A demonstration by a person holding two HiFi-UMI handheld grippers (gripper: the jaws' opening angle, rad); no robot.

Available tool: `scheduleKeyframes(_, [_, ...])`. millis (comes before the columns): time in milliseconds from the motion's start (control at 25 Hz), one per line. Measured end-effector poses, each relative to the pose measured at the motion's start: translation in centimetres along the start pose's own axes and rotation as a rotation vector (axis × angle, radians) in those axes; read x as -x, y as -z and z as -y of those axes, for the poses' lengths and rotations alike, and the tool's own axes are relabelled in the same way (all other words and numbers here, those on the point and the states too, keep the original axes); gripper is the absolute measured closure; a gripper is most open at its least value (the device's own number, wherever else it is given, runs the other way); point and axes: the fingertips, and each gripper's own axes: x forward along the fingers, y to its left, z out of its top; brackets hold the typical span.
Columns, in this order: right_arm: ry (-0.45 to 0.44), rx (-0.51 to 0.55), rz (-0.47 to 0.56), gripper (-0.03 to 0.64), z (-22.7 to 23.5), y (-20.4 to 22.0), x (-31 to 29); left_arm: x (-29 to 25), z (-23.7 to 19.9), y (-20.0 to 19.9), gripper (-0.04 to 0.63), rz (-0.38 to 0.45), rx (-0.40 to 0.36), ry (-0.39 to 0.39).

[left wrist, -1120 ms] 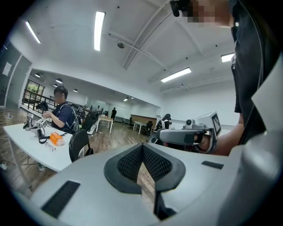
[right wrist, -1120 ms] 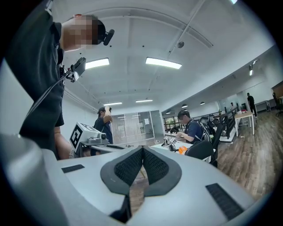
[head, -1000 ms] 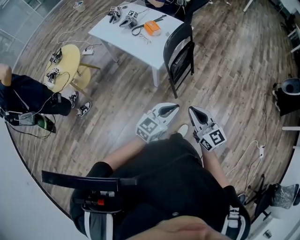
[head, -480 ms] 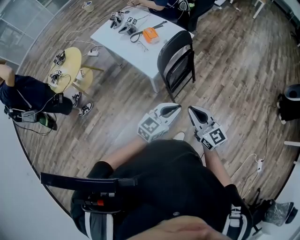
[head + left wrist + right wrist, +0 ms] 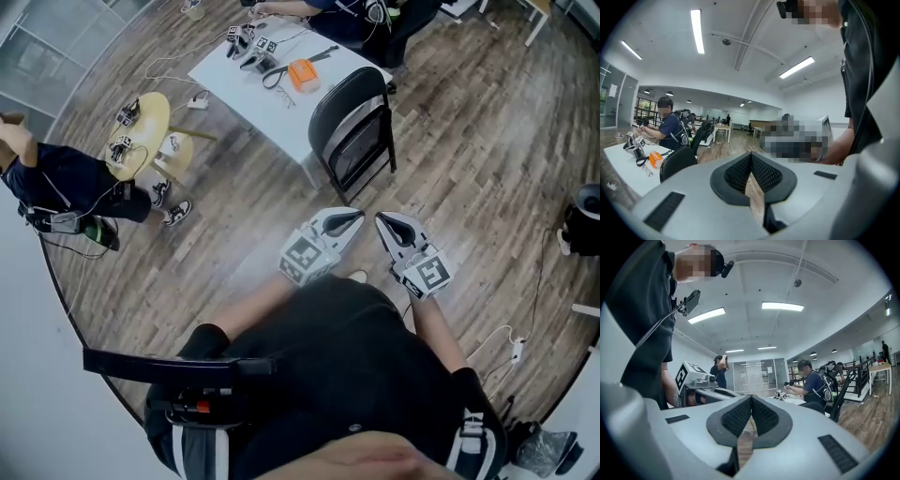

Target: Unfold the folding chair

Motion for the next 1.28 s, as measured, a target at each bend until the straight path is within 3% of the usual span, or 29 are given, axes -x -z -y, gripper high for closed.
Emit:
scheduleKeyframes(320, [-0.004,-0.014,-0.008,0.607,2.4,0.7,-1.1,-1.6,-2.2,0.4,0.591,-0.015,0.026,-0.020])
scheduleKeyframes(520, [0.017,-0.022,-0.023,0.607,4.7,1.0,-3.7,-2.8,-5.2,0.3,0.591,-0.016,0.021,0.006])
scheduleKeyframes(800, [0.076,-0.038,-0.050,0.607,8.7,1.1,-9.6,-4.5,-12.4,-0.4,0.591,-0.014,0.018,0.067])
scheduleKeyframes(1280, [0.250,-0.081,-0.076,0.607,16.4,1.5,-20.5,-6.7,-25.8,-2.4,0.591,-0.028,0.036,0.174])
